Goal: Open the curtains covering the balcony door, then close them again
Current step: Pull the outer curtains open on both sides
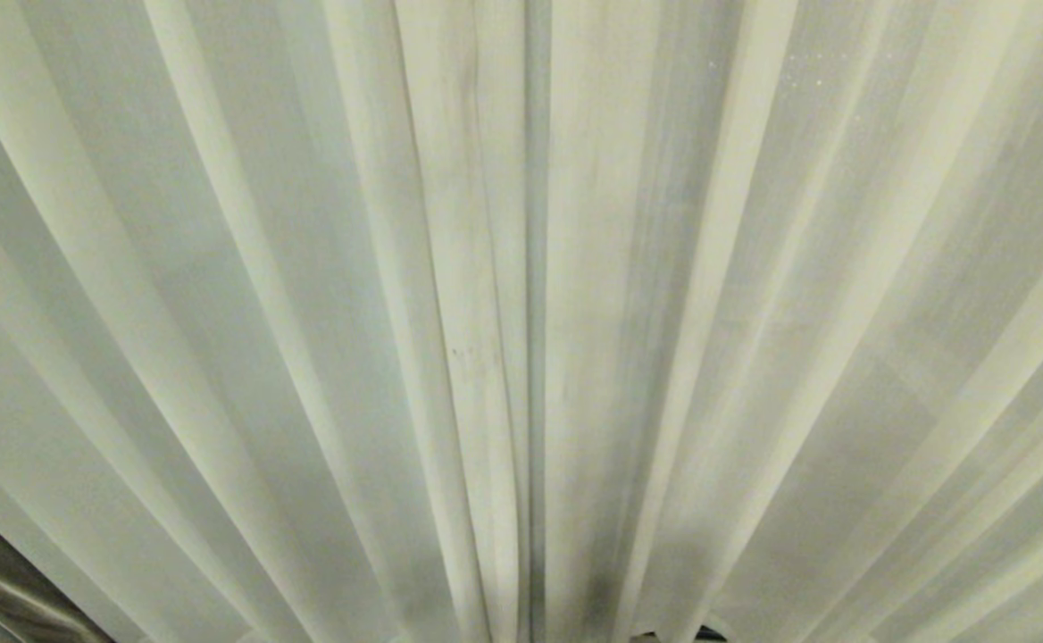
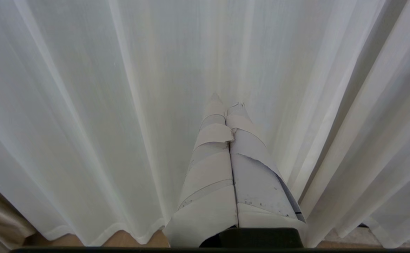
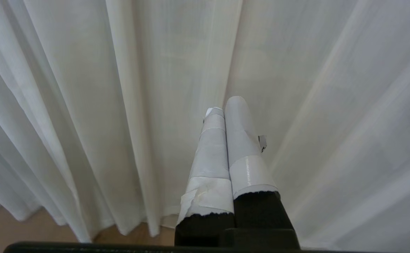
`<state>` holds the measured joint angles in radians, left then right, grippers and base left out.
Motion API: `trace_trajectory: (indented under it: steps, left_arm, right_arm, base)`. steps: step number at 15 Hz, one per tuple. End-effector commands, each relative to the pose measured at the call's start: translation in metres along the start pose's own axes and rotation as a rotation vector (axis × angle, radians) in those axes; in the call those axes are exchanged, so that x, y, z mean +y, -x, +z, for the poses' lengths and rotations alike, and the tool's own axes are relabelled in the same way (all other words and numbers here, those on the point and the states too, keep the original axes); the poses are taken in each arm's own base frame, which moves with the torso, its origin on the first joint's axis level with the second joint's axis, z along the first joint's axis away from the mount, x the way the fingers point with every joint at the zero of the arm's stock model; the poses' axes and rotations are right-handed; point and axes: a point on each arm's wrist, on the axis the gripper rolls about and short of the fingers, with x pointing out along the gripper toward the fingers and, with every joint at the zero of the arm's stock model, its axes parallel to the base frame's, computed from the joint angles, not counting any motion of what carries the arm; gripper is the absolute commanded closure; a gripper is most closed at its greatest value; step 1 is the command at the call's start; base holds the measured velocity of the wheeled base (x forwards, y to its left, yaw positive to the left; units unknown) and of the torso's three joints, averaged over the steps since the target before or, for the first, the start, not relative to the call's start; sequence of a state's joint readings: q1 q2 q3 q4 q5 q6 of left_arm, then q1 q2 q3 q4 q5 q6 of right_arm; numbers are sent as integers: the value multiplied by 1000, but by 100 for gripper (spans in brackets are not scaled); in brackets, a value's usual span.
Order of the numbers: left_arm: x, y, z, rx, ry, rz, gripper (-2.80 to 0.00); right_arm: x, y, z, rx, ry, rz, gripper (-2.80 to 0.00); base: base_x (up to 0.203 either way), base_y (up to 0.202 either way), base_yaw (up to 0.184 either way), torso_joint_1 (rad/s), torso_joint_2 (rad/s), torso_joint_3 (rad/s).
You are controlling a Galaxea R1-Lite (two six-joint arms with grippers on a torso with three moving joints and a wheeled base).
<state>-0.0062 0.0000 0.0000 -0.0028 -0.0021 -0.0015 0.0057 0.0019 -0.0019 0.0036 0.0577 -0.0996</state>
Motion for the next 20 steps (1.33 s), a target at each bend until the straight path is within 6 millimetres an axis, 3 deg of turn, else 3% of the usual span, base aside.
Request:
trace_trajectory:
  steps: [1, 20]
  left_arm:
    - [0, 0, 0, 0, 0, 1, 0]
    - [0, 0, 0, 0, 0, 1, 0]
  right_arm:
    - [0, 0, 0, -1, -1, 1, 0]
    - [0, 0, 0, -1, -1, 1, 0]
  base:
    - [0, 0, 0, 0, 0, 0]
    - [0, 0, 0, 0, 0, 0]
